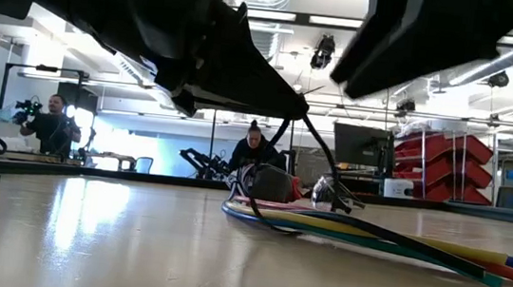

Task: Ziptie cables
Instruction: Wrap the cable wires together using a black zip tie

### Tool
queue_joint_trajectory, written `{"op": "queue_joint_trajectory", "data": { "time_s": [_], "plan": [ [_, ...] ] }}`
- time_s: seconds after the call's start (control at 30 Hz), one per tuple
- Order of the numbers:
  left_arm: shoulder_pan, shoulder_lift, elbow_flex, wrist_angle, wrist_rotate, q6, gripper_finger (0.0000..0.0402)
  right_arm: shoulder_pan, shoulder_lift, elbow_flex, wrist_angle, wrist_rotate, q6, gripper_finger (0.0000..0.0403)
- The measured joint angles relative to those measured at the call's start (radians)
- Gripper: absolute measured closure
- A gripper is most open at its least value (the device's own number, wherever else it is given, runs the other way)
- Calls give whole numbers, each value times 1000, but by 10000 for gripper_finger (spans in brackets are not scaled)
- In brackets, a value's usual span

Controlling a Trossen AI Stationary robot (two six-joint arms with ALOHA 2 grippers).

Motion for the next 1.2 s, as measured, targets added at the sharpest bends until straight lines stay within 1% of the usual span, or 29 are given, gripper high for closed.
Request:
{"op": "queue_joint_trajectory", "data": {
  "time_s": [0.1,0.23,0.33,0.43,0.53,0.73,1.2],
  "plan": [
    [0,0,0,0,9,42,401,0,-29,0,0,-7,-12,234],
    [0,0,0,25,75,122,401,-7,-42,0,4,-26,-18,232],
    [-1,0,0,56,106,171,401,-20,-35,0,30,-118,-21,237],
    [-2,0,0,70,107,199,401,-42,-17,0,64,-249,-21,244],
    [-2,0,0,69,108,213,401,-58,0,-1,77,-311,-21,251],
    [-1,0,0,63,143,225,401,-63,-2,-1,93,-313,-29,264],
    [-2,0,0,57,169,230,401,-68,-9,0,122,-312,-69,308]
  ]
}}
